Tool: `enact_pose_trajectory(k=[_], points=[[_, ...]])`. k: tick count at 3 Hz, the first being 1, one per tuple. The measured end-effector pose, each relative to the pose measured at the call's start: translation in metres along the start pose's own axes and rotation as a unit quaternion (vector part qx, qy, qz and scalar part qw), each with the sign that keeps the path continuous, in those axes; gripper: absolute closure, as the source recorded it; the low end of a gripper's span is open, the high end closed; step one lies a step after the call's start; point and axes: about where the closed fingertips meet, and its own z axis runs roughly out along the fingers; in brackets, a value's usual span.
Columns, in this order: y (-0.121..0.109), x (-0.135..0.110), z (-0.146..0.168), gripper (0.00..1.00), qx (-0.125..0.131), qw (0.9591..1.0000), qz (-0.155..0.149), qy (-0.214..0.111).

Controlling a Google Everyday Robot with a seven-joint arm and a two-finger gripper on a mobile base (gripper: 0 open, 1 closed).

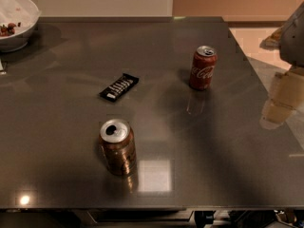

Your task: Pick orange can

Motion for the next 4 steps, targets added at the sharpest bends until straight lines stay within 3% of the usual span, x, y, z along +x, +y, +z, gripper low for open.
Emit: enact_pose_trajectory(k=[2,3,4], points=[[0.0,-0.002,-0.001,0.0,-0.002,1.0,0.0,-0.002],[0.006,-0.012,-0.001,0.0,-0.019,0.9995,-0.007,-0.023],[0.023,-0.038,0.004,0.0,-0.04,0.9964,-0.024,-0.071]])
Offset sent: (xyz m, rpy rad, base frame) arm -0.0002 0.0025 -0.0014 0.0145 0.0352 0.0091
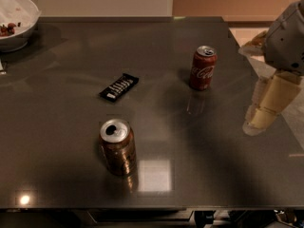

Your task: Pick orange can

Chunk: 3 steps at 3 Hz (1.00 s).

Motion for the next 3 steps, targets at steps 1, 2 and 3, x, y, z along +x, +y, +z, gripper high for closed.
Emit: enact_pose_trajectory(k=[1,2,3], points=[[0.017,-0.028,0.016,0.0,-0.017,0.9986,-0.012,-0.049],[0.034,-0.061,0.045,0.0,-0.039,0.9943,-0.024,-0.096],[0.052,-0.09,0.07,0.0,-0.059,0.9884,-0.034,-0.136]])
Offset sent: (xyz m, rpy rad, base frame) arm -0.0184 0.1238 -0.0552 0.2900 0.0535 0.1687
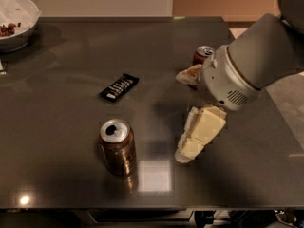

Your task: Pick orange can

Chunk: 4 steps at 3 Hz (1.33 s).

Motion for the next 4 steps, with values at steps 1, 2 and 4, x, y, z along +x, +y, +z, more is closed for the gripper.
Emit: enact_pose_trajectory(k=[1,2,4], points=[[0.013,-0.024,0.032,0.0,-0.019,0.9992,-0.01,-0.034],[0.022,-0.044,0.057,0.0,-0.035,0.9975,-0.014,-0.06],[0.041,-0.075,0.083,0.0,-0.064,0.9924,-0.021,-0.103]])
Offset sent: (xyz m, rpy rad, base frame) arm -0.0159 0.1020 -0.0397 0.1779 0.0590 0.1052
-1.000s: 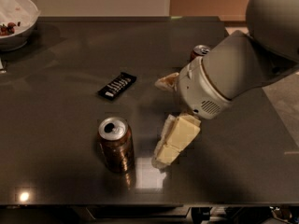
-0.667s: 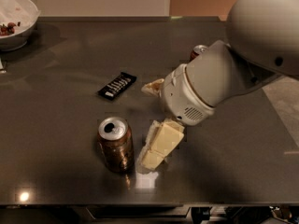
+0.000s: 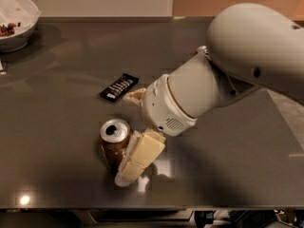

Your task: Pick orange can

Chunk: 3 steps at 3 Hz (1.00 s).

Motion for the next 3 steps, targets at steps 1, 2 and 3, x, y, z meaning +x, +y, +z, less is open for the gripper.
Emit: enact_pose_trajectory(k=[1,2,3], points=[[0.0045,-0.0086,0.0111,0.0,-0.01,0.9998,-0.004,-0.014],[0.0084,-0.0133,0.0187,0.2,-0.017,0.9996,-0.009,-0.022],[0.0084,-0.0152,0.0196,0.43,-0.017,0.9994,-0.011,-0.027]])
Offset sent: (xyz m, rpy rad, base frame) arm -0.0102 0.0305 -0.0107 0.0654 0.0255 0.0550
